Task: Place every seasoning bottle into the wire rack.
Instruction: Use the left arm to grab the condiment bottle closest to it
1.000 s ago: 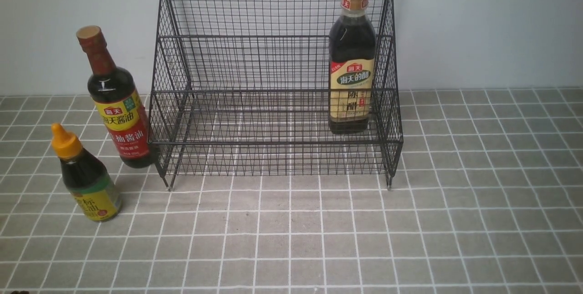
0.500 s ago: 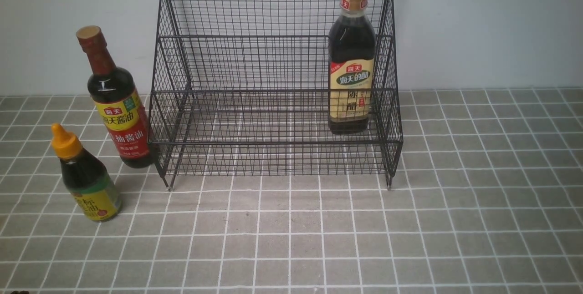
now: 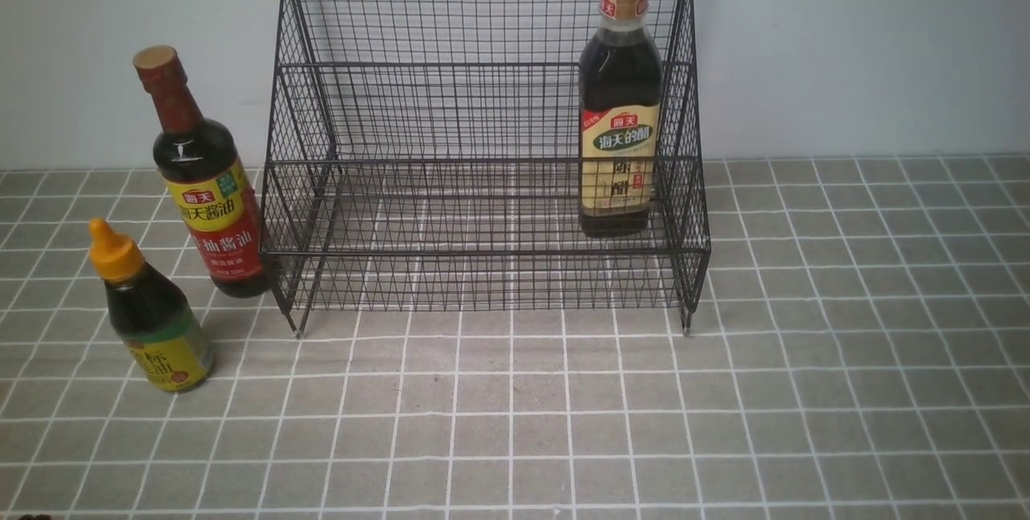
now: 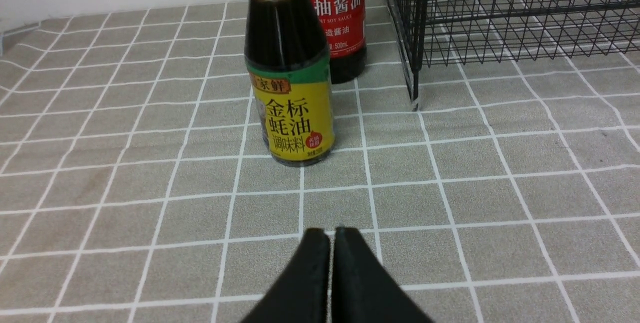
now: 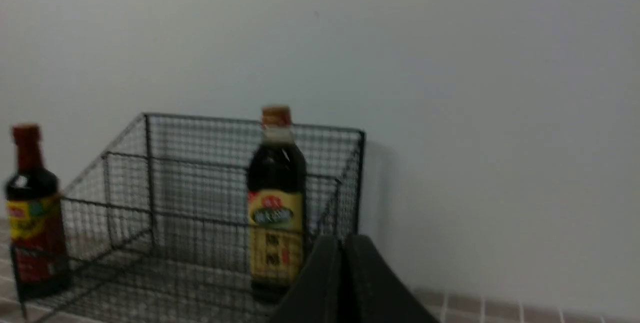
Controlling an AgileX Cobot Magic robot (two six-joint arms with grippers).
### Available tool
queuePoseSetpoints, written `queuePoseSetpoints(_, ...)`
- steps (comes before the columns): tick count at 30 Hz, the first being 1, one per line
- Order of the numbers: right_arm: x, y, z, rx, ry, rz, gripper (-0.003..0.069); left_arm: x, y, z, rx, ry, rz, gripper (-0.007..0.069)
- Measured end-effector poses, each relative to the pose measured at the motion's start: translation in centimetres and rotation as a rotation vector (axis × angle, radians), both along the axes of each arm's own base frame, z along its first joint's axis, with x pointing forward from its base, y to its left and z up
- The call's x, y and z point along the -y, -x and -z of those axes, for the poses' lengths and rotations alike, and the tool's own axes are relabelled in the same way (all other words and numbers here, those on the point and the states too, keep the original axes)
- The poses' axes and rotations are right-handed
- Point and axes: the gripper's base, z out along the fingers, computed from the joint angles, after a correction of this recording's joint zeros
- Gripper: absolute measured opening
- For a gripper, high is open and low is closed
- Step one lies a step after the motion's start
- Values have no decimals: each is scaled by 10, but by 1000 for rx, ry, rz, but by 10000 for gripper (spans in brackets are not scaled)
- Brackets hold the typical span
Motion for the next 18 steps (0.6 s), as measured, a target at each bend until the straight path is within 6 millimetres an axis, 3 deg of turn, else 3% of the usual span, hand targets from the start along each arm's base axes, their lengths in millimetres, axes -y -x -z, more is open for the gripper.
queuePoseSetpoints(7, 7, -16, 77, -254, -78, 236, -12, 0, 0, 0, 0, 0, 0, -7)
queuePoseSetpoints(18, 11, -16, 85, -307, -70, 318, -12, 0, 0, 0, 0, 0, 0, -7)
